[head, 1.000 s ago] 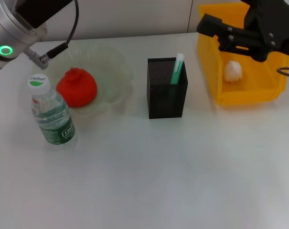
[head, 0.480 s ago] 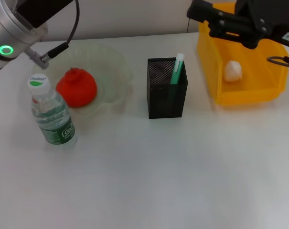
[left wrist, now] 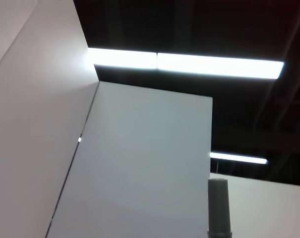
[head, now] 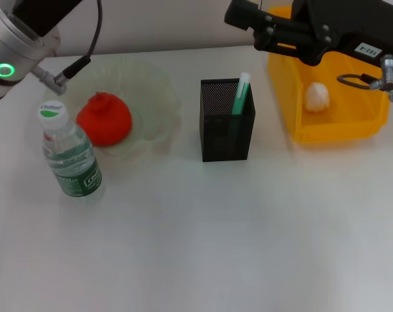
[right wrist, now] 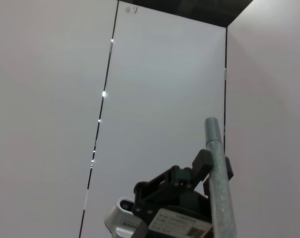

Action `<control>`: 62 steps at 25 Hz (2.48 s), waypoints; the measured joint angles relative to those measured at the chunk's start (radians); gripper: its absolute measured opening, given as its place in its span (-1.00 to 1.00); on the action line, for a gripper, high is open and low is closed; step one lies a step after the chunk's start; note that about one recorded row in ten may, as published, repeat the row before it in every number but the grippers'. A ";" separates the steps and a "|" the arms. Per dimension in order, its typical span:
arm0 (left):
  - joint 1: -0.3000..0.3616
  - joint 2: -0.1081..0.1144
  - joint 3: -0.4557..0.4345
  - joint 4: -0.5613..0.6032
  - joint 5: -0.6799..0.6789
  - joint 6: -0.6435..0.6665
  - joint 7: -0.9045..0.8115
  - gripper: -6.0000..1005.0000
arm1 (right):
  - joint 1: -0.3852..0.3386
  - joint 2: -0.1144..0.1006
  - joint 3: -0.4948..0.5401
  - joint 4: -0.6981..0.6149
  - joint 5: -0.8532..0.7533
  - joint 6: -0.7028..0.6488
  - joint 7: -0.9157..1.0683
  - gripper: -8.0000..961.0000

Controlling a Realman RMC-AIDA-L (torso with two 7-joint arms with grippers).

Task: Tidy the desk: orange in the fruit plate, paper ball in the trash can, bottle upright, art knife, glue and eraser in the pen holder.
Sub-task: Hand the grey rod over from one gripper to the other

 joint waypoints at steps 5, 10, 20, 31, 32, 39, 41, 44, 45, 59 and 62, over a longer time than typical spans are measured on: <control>0.006 0.000 0.006 -0.027 -0.063 0.002 0.000 -0.72 | 0.001 0.001 -0.019 0.033 0.052 0.001 -0.041 0.70; 0.008 0.000 0.007 -0.052 -0.111 0.004 0.000 -0.72 | -0.001 0.002 -0.060 0.074 0.133 0.003 -0.116 0.70; 0.005 0.000 0.009 -0.083 -0.184 0.059 -0.062 -0.72 | 0.022 0.003 -0.134 0.138 0.257 0.010 -0.222 0.70; -0.004 0.000 0.010 -0.100 -0.211 0.081 -0.077 -0.72 | 0.060 0.003 -0.275 0.178 0.419 0.037 -0.337 0.69; -0.005 0.000 0.010 -0.102 -0.215 0.085 -0.078 -0.72 | 0.062 0.003 -0.315 0.178 0.454 0.052 -0.357 0.69; -0.009 0.000 0.053 -0.103 -0.272 0.095 -0.086 -0.72 | 0.064 0.003 -0.393 0.180 0.537 0.066 -0.402 0.69; -0.009 0.000 0.093 -0.103 -0.311 0.096 -0.086 -0.72 | 0.068 0.003 -0.407 0.182 0.549 0.070 -0.408 0.69; -0.006 0.000 0.157 -0.097 -0.369 0.096 -0.084 -0.72 | 0.070 0.003 -0.419 0.182 0.558 0.073 -0.415 0.69; -0.003 0.000 0.197 -0.095 -0.406 0.096 -0.080 -0.72 | 0.070 0.003 -0.421 0.183 0.564 0.071 -0.415 0.69; 0.000 0.000 0.243 -0.092 -0.435 0.104 -0.076 -0.72 | 0.067 0.004 -0.489 0.176 0.637 0.072 -0.438 0.69; 0.000 0.000 0.251 -0.092 -0.437 0.108 -0.076 -0.72 | 0.069 0.005 -0.490 0.176 0.638 0.072 -0.438 0.69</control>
